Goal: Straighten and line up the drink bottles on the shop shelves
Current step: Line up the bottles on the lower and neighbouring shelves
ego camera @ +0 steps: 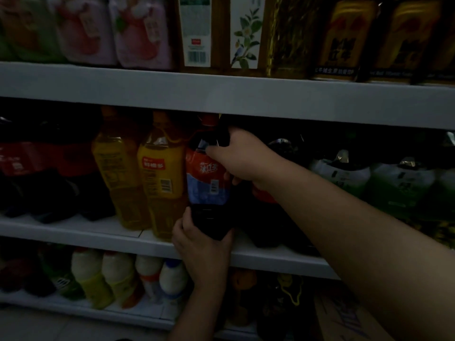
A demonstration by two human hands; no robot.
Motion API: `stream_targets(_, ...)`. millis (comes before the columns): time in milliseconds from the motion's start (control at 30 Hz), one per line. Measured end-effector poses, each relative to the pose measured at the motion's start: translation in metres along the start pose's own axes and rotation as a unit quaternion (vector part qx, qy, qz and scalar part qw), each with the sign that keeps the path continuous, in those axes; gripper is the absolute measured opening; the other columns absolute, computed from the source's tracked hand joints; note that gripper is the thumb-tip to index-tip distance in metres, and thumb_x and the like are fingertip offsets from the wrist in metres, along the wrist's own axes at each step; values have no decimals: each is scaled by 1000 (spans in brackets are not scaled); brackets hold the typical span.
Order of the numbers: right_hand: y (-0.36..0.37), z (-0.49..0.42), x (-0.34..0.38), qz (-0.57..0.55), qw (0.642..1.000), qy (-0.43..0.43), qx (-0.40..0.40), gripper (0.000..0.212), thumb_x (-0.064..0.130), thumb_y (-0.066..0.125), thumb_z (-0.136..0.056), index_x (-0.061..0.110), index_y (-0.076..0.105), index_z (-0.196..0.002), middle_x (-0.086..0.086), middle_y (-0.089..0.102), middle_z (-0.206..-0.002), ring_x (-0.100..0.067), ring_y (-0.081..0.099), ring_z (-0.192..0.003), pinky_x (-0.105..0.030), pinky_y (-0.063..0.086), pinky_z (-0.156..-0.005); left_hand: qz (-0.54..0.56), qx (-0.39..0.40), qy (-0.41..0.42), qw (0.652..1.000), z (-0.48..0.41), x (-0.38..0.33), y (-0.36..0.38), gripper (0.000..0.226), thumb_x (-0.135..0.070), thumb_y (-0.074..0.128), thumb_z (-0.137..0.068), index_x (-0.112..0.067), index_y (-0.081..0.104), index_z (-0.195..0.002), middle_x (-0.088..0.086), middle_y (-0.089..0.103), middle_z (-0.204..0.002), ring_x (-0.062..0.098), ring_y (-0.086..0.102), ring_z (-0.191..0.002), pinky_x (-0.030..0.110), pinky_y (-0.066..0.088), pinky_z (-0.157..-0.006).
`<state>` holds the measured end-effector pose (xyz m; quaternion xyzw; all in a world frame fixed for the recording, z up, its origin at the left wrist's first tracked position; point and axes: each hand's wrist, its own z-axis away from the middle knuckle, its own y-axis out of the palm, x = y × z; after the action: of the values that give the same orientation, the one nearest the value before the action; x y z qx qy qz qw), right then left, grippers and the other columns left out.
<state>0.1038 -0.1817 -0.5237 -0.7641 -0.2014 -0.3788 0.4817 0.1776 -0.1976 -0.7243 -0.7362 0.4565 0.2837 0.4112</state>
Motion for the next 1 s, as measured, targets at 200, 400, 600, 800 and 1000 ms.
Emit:
stream_targets(200,-10,10,7,108,994,-5,17,21,31,53,-92,16,49,-108,-7,60,-91,-14,57,-58,-22,44,-36,-1,63,-49,997,6,2,-12,110,-40,82,-62,-31,14,-149,8,40,-138,29,39,-126,45,40,-97)
stream_targets(400,-18,17,6,280,959,10,-51,55,55,53,-87,11,45,-119,-17,51,-120,-29,56,-96,-28,38,-67,-24,266,38,963,-14,17,-42,116,-54,68,-76,-24,-16,-150,-2,27,-154,18,41,-131,32,44,-95)
stream_targets(600,-19,20,7,99,995,11,24,34,35,66,-85,17,49,-108,-6,65,-98,-15,65,-59,-26,49,-46,-195,230,39,953,-3,1,-51,93,-51,53,-85,-15,-1,-151,5,60,-122,20,60,-98,28,44,-66)
stream_targets(800,-15,20,1,257,964,-25,-66,45,53,66,-80,18,55,-106,-2,58,-106,-12,49,-80,-21,32,-54,-8,244,18,970,1,2,-47,91,-42,65,-84,-15,12,-152,3,42,-145,20,44,-129,33,40,-102)
stream_targets(1000,-4,24,-2,329,938,-35,-106,55,51,64,-82,9,52,-115,-16,50,-116,-27,53,-95,-27,35,-71,28,276,53,959,-22,16,-47,70,-32,57,-93,-20,20,-151,1,47,-142,17,48,-125,31,40,-102)
